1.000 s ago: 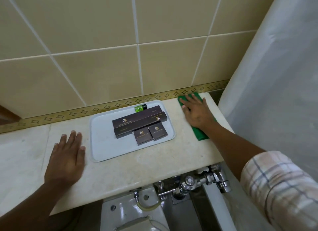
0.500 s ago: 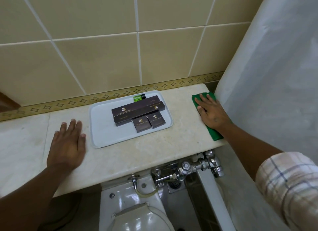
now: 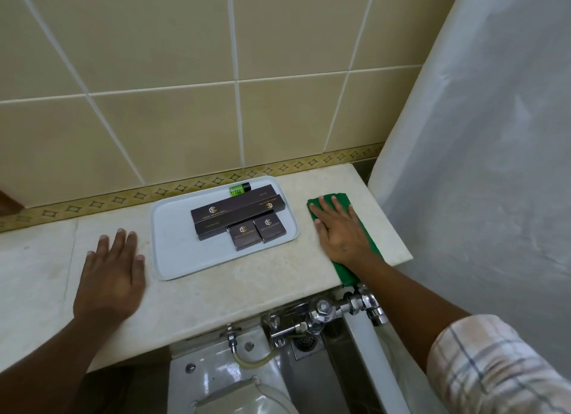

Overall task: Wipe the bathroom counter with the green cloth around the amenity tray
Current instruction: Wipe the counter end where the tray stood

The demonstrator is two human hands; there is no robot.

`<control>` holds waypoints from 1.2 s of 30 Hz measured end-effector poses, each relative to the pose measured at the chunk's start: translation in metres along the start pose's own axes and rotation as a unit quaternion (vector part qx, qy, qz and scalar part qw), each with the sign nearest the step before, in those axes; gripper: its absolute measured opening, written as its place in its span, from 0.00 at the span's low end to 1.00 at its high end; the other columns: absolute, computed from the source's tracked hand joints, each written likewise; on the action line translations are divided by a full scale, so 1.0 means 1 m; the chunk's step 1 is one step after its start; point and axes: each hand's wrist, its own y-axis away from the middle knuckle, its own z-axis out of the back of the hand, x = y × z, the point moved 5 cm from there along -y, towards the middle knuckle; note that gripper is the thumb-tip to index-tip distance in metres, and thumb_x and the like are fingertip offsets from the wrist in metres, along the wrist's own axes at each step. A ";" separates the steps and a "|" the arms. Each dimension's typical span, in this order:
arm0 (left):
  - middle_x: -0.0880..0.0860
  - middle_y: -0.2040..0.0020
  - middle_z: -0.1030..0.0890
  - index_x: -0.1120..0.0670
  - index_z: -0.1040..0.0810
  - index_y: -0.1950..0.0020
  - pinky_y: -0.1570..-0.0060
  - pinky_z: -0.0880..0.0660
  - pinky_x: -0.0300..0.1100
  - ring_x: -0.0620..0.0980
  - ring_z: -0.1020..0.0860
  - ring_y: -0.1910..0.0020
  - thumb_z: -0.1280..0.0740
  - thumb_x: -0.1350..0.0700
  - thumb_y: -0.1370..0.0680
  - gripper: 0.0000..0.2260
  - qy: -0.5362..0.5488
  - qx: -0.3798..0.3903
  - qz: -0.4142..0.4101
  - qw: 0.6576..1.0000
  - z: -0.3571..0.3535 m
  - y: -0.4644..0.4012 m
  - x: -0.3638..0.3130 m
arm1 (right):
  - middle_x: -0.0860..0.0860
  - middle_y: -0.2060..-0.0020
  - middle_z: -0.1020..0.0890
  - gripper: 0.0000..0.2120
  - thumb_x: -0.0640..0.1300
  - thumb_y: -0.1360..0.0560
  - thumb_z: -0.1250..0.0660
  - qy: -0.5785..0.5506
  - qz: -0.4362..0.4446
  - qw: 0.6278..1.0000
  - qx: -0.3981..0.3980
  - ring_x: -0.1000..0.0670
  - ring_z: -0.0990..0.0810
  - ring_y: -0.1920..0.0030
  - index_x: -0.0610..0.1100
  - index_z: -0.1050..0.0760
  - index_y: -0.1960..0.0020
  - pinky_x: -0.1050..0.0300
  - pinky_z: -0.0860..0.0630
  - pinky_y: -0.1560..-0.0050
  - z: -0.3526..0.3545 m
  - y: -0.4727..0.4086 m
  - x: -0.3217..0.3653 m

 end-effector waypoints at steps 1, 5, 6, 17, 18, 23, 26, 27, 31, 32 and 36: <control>0.58 0.20 0.42 0.56 0.43 0.20 0.23 0.51 0.56 0.59 0.47 0.20 0.58 0.42 0.21 0.32 -0.001 -0.001 0.002 1.000 0.000 -0.001 0.001 | 0.51 0.21 0.42 0.24 0.51 0.17 0.52 0.000 0.001 1.000 -0.001 0.46 0.50 0.21 0.52 0.42 0.21 0.40 0.54 0.22 0.000 -0.005 -0.003; 0.55 0.19 0.44 0.55 0.43 0.20 0.22 0.51 0.55 0.57 0.49 0.20 0.59 0.41 0.21 0.32 0.001 0.000 0.007 1.000 -0.003 0.000 0.002 | 0.52 0.21 0.42 0.24 0.52 0.17 0.53 0.006 -0.022 1.000 -0.006 0.47 0.50 0.21 0.53 0.43 0.21 0.42 0.55 0.22 0.004 -0.047 -0.013; 0.55 0.19 0.44 0.54 0.43 0.20 0.22 0.51 0.54 0.56 0.49 0.20 0.58 0.41 0.21 0.32 0.003 -0.003 0.009 1.000 -0.003 -0.001 0.004 | 0.52 0.21 0.43 0.24 0.53 0.17 0.54 0.007 -0.027 1.000 -0.005 0.47 0.50 0.21 0.53 0.43 0.21 0.42 0.55 0.22 0.005 -0.062 -0.014; 0.55 0.20 0.43 0.54 0.42 0.20 0.23 0.52 0.53 0.56 0.48 0.20 0.57 0.41 0.20 0.31 0.007 -0.010 0.002 1.000 -0.004 -0.002 0.010 | 0.51 0.20 0.45 0.26 0.54 0.17 0.55 0.013 -0.030 0.999 0.000 0.46 0.52 0.20 0.52 0.47 0.20 0.41 0.56 0.22 -0.001 -0.051 -0.012; 0.55 0.20 0.42 0.54 0.42 0.20 0.23 0.52 0.54 0.56 0.48 0.20 0.56 0.42 0.19 0.30 0.004 -0.008 0.004 1.000 -0.004 -0.002 0.010 | 0.51 0.20 0.45 0.26 0.53 0.17 0.55 0.009 -0.029 1.000 -0.004 0.46 0.52 0.20 0.52 0.47 0.20 0.40 0.56 0.22 -0.002 -0.037 -0.010; 0.58 0.20 0.43 0.57 0.42 0.21 0.22 0.51 0.56 0.59 0.48 0.20 0.49 0.50 0.16 0.25 0.025 -0.001 0.014 1.000 0.000 0.003 0.000 | 0.50 0.21 0.42 0.24 0.52 0.17 0.52 -0.010 -0.038 0.999 0.016 0.45 0.48 0.21 0.51 0.43 0.21 0.41 0.52 0.23 0.002 -0.009 -0.008; 0.62 0.23 0.37 0.60 0.37 0.24 0.25 0.46 0.57 0.62 0.41 0.23 0.42 0.54 0.17 0.22 0.163 -0.123 0.107 0.973 0.023 0.030 -0.013 | 0.45 0.26 0.30 0.22 0.50 0.19 0.43 -0.081 -0.061 0.995 0.011 0.42 0.34 0.27 0.50 0.33 0.25 0.45 0.38 0.27 0.032 -0.029 -0.019; 0.63 0.26 0.33 0.60 0.34 0.27 0.28 0.40 0.56 0.61 0.35 0.27 0.40 0.54 0.18 0.20 0.219 -0.181 0.148 0.947 0.029 0.046 -0.026 | 0.44 0.27 0.29 0.23 0.49 0.20 0.40 -0.096 -0.075 0.992 0.017 0.41 0.32 0.28 0.50 0.33 0.26 0.46 0.35 0.28 0.042 -0.037 -0.027; 0.52 0.52 0.19 0.52 0.23 0.43 0.59 0.27 0.28 0.42 0.21 0.58 0.34 0.58 0.21 0.07 0.436 -0.084 0.099 0.890 0.010 0.093 -0.183 | 0.47 0.24 0.34 0.31 0.44 0.25 0.33 -0.050 -0.101 0.986 0.120 0.43 0.35 0.26 0.52 0.37 0.24 0.49 0.36 0.27 0.053 -0.059 -0.052; 0.47 0.56 0.19 0.52 0.21 0.45 0.65 0.28 0.26 0.42 0.21 0.62 0.32 0.58 0.22 0.07 0.464 -0.006 0.087 0.881 -0.003 0.096 -0.228 | 0.47 0.24 0.34 0.32 0.44 0.25 0.33 -0.044 -0.104 0.983 0.144 0.43 0.34 0.26 0.52 0.38 0.23 0.50 0.36 0.27 0.052 -0.062 -0.054; 0.48 0.62 0.22 0.53 0.23 0.57 0.70 0.29 0.36 0.47 0.22 0.64 0.25 0.49 0.29 0.11 0.426 0.195 0.110 0.877 -0.041 0.069 -0.338 | 0.45 0.25 0.35 0.33 0.43 0.26 0.32 -0.008 -0.083 0.980 0.180 0.42 0.33 0.28 0.50 0.38 0.23 0.49 0.32 0.30 0.047 -0.076 -0.051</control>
